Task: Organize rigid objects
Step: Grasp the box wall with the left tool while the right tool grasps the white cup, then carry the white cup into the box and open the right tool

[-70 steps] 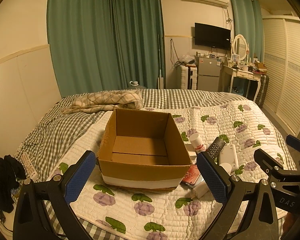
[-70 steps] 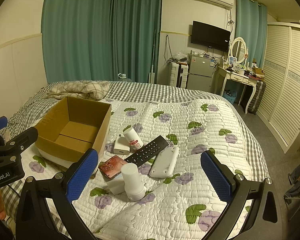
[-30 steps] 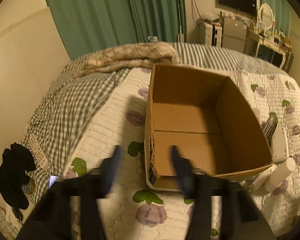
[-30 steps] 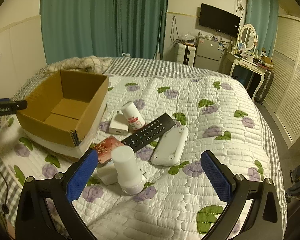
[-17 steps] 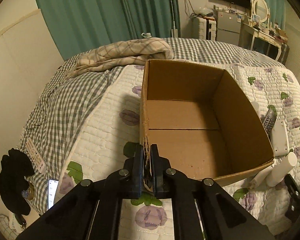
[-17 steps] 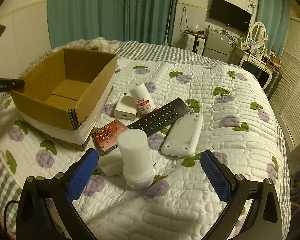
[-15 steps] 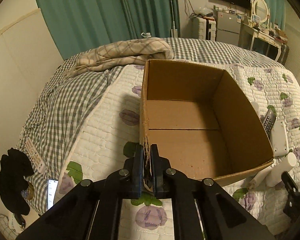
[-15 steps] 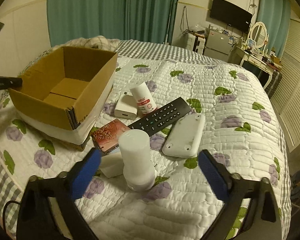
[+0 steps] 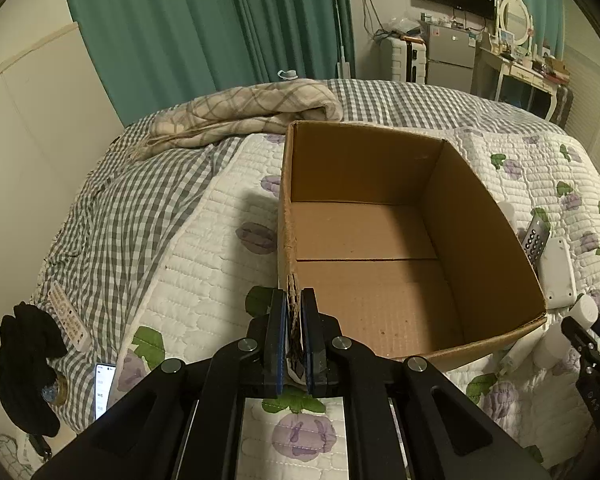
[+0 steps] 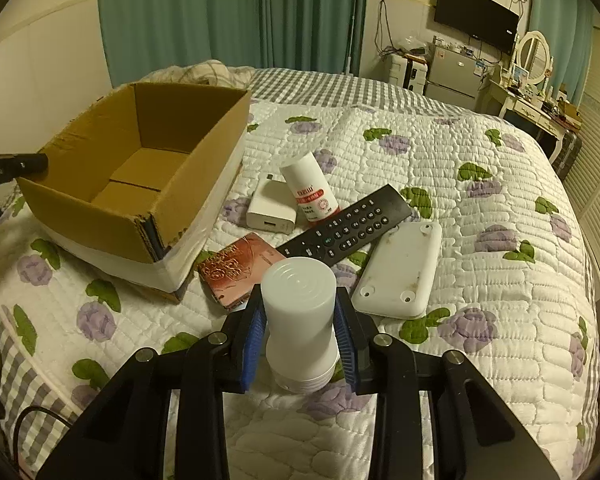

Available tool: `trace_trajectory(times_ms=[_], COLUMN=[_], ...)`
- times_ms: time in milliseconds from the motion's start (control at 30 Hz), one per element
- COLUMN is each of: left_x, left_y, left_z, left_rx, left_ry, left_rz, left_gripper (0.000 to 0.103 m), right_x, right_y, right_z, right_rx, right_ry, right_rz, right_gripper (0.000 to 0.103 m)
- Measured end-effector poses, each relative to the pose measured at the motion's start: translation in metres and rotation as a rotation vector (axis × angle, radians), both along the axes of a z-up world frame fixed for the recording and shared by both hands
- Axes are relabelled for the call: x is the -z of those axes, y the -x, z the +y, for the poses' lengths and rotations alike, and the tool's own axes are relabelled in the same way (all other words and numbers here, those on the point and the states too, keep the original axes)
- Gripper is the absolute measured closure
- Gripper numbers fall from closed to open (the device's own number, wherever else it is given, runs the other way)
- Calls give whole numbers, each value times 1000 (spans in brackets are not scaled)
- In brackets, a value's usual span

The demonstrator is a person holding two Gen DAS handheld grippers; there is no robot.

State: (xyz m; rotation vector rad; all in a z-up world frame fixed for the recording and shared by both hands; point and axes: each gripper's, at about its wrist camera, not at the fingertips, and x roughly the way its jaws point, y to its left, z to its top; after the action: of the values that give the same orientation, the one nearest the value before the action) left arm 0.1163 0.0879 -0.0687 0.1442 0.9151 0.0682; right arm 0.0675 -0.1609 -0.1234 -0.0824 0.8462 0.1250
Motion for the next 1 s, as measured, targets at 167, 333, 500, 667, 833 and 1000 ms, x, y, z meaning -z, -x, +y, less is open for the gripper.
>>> trace_trajectory(times_ms=[167, 333, 500, 667, 833, 1000], left_x=[-1, -1, -1, -2, -2, -2], left_y=[-1, 0, 0, -1, 0, 1], left_z=[2, 2, 3, 4, 6, 6], left_rx=[7, 12, 10, 8, 10, 12], left_ry=[15, 27, 33, 45, 52, 56], left_rz=[3, 2, 1, 1, -2, -7], left_gripper=[96, 96, 96, 96, 96, 96], right_x=[-37, -97, -149, -152, -117, -79], right_y=[6, 0, -18, -41, -58, -75], right_z=[4, 12, 36, 80, 116, 135], right_rx=[-36, -98, -194, -301, -369, -383], right_ry=[-14, -21, -23, -26, -45, -47], right_rz=[-75, -197, -270, -224, -109, 0], right_gripper=[71, 71, 71, 71, 71, 71])
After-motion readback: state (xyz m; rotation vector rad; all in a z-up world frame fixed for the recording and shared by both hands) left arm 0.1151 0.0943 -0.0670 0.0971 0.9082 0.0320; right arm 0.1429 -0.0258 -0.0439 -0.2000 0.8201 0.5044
